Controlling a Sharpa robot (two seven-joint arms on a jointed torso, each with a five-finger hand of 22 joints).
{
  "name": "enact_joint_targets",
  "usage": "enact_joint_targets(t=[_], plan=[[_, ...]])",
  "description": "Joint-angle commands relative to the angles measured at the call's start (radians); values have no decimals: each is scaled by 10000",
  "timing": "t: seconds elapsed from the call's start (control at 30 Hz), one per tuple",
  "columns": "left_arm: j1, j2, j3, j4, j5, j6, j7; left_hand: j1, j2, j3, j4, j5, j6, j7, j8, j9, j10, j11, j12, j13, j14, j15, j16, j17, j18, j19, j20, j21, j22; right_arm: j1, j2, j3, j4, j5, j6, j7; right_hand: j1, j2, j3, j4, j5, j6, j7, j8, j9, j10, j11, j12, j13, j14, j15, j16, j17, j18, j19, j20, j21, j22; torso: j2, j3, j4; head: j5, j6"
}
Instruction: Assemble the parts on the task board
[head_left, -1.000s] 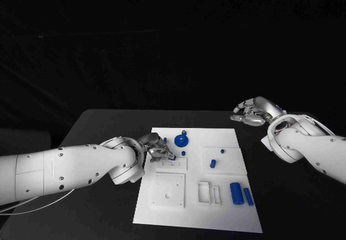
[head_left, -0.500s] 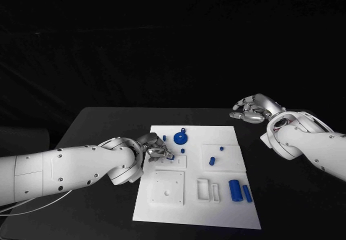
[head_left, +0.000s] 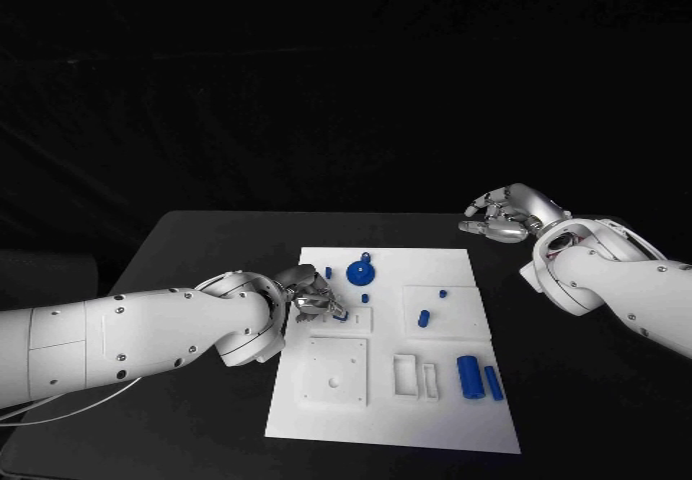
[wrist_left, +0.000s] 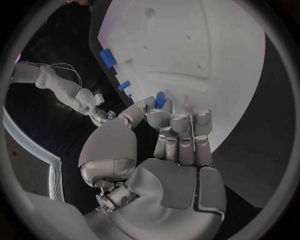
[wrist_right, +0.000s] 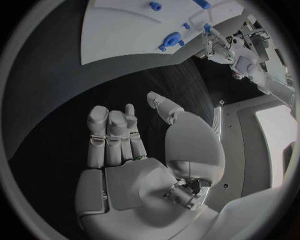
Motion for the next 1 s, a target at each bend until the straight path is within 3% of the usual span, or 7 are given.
enact_joint_targets(t=[0.03,0.07,0.13,0.23,0.63,1.0], plan=[[1,49,7,17,-327,160,-92,143,-33,20,81,-728,1760,-982,170,2490,-316,-294,79,-32,-30,-69,53,-39,71,-18,-1232,57,-29,11,4,5,-2,-18,91,59,110,24,-53,-13,86,-68,140,-58,-18,-28,71,-18,-16,-34,45,-35,-13,846,-46,0,-60,8,0,2,-2,2,-12],[1,61,7,18,-340,159,-100,194,-61,24,94,-1187,1758,-985,178,2513,-326,-298,102,-47,-32,-67,72,-57,77,-28,-1234,73,-44,11,7,5,0,-18,92,61,111,25,-53,-11,97,-67,140,-59,-20,-28,71,-17,-17,-34,44,-35,-14,846,-46,0,-61,8,0,2,-2,2,-12],[1,76,7,28,-342,188,-122,251,-90,34,138,-1705,1761,-989,186,2540,-338,-303,130,-73,-41,-60,93,-89,79,-50,-1230,90,-70,11,13,5,-2,-18,100,61,119,29,-56,-3,162,-63,140,-61,-29,-29,71,-15,-25,-36,44,-37,-17,846,-46,4,-67,10,0,5,-5,6,-18],[1,91,7,40,-361,191,-156,296,-130,31,159,-1836,1842,-1008,242,2591,-347,-322,153,-101,-39,-52,113,-119,82,-60,-1228,117,-89,11,27,4,-12,-18,128,47,132,29,-64,7,273,-58,140,-64,-43,-31,71,-10,-37,-37,44,-38,-21,846,-45,8,-73,14,3,7,-5,1,-19],[1,138,8,42,-599,32,-278,350,-142,6,258,-1593,1976,-1029,447,2856,-327,-319,250,-172,-15,-54,142,-228,99,-74,-1228,190,-156,10,40,4,-16,-5,111,56,157,45,-97,38,664,-46,142,-74,-86,-35,73,12,-71,-36,46,-34,-29,846,-35,20,-88,31,0,5,-4,-20,-20],[1,142,9,-36,-730,39,-428,280,-5,-21,352,-1217,1970,-1050,569,3085,-326,-342,390,-227,20,-48,255,-283,115,-84,-1228,286,-209,9,60,4,-28,-3,115,51,181,54,-123,45,951,-37,143,-78,-117,-39,74,31,-97,-35,47,-30,-35,846,-28,25,-97,46,3,6,-5,-25,-33]])
